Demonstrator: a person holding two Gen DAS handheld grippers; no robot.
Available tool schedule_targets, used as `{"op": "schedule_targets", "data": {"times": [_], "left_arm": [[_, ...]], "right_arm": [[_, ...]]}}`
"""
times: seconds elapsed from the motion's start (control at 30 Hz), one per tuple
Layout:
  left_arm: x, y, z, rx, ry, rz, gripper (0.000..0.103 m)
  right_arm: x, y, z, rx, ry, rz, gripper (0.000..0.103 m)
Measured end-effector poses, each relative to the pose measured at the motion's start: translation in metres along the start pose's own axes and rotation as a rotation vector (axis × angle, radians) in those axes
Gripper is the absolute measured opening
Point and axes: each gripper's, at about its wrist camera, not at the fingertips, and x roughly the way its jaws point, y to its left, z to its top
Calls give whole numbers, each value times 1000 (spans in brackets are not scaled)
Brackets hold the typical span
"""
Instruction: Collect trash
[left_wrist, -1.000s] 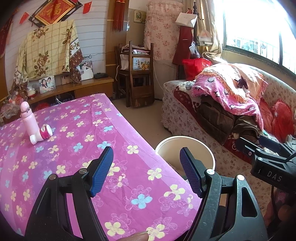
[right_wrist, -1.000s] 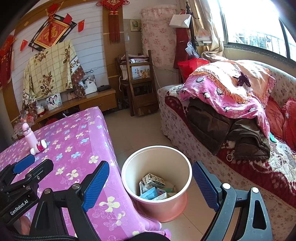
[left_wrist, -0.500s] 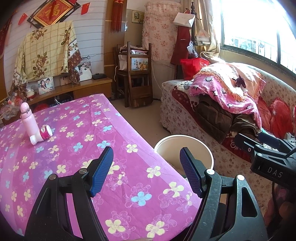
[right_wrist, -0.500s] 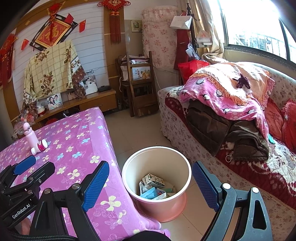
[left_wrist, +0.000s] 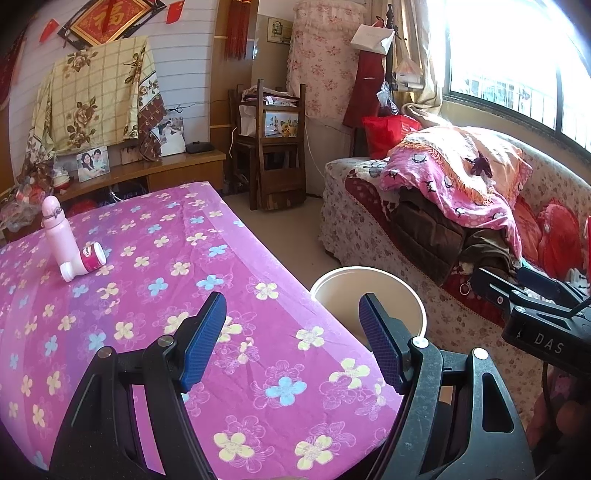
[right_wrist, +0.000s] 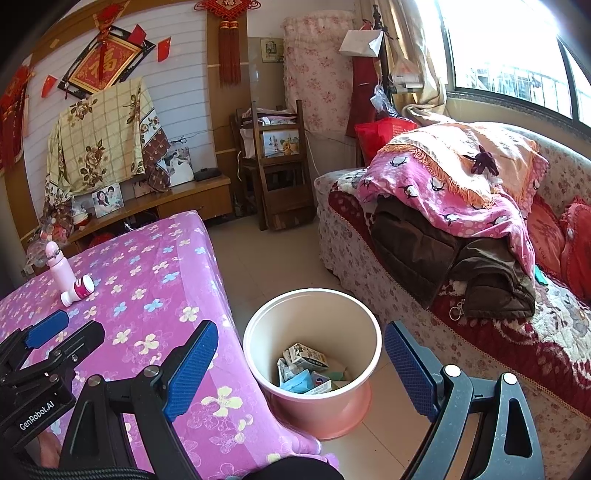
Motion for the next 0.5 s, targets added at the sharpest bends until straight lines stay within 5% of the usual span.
{"op": "schedule_targets", "data": {"times": [0.5], "left_arm": [[-4, 1, 0, 5, -6, 6, 73]], "right_arm": [[0, -3, -4, 8, 2, 3, 90]]}}
